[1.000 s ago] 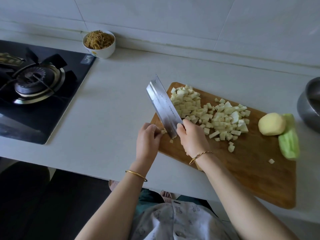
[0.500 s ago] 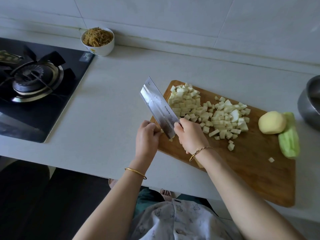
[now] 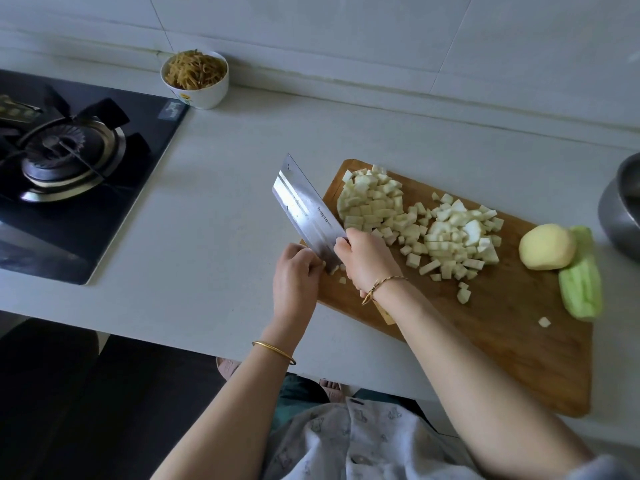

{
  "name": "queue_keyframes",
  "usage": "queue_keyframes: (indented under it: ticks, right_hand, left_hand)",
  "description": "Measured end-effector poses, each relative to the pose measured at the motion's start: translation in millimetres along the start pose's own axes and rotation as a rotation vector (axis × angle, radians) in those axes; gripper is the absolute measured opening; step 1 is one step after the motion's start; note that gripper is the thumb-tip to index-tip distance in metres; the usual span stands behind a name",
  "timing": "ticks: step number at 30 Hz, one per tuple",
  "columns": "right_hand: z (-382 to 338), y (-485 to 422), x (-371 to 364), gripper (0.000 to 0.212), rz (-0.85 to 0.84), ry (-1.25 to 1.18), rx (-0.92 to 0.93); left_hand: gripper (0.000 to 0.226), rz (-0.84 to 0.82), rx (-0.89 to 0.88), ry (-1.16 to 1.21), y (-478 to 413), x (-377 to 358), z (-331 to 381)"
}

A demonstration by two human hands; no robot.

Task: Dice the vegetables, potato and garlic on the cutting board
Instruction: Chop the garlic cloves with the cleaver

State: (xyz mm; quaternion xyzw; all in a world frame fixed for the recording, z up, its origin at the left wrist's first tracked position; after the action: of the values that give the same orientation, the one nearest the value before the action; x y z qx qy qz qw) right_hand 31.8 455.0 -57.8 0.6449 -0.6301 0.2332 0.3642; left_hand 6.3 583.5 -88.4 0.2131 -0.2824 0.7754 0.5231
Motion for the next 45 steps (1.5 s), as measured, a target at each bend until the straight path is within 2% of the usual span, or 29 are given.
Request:
queue_keyframes:
  ticks: [4,8,14,19,21,22,24,26,28,30,34,37,42,45]
  right_hand:
    - [5,-3,-1,0.026,0.026,-0.056,-0.043]
    - [21,3,5,0.027,0.05,-0.238,-0.144]
    - [39,7,24,0.025,0.111,-0.501,-0.278]
    - [49,17,18,0.021,0.071,-0.778,-0.459]
    - [48,20,14,0.02,0.033,-0.88,-0.511]
    - [47,21,13,0.02,0.006,-0.926,-0.531]
    - [43,24,10,0.018,-0.051,-1.013,-0.563]
    - [39,26,10,0.016,-0.088,-1.073,-0.581]
    - [37,27,11,0.013,-0.097,-1.1,-0.581]
    - [36,27,12,0.012,-0.087,-1.105,-0.572]
    - [37,24,15,0.015,-0.039,-1.088,-0.552]
    - [41,21,21,0.026,0.05,-1.023,-0.53]
    - [46,15,31,0.022,0.186,-1.027,-0.486]
    - [50,14,41,0.021,0.227,-1.037,-0.484]
  left_hand:
    - [0.012,-0.013,0.028,0.0,0,1,0]
    - [0.01,-0.03,0.076,-0.007,-4,0,2]
    - [0.008,-0.047,0.037,0.017,-10,2,5]
    - [0.015,0.008,0.205,0.147,-15,11,-5]
    - [0.012,0.051,0.361,0.313,-18,14,-5]
    - [0.012,0.048,0.502,0.481,-18,11,-5]
    - [0.03,-0.058,0.826,0.915,-12,-9,7]
    - [0.051,-0.234,1.063,1.216,-6,-28,27]
    - [0.063,-0.371,1.153,1.357,-2,-33,44]
    - [0.064,-0.406,1.199,1.431,0,-33,51]
    - [0.058,-0.412,1.236,1.473,5,-36,52]
    - [0.053,-0.396,1.288,1.457,10,-39,47]
    - [0.044,-0.353,1.354,1.411,16,-39,37]
    - [0.041,-0.259,1.329,1.33,12,-33,24]
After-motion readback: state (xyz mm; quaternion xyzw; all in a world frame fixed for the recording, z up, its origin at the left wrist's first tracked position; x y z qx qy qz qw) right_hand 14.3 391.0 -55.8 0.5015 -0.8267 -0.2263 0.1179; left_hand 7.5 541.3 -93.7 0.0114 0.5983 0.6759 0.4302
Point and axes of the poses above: each hand's wrist, its own y-axis away from the middle knuckle, its own x-axis out of the back of the hand, z = x × y, the point moved 9 cm from there along -y, towards the middle knuckle, and after that the axes turned 11 degrees about z, right-handed, at the moved point
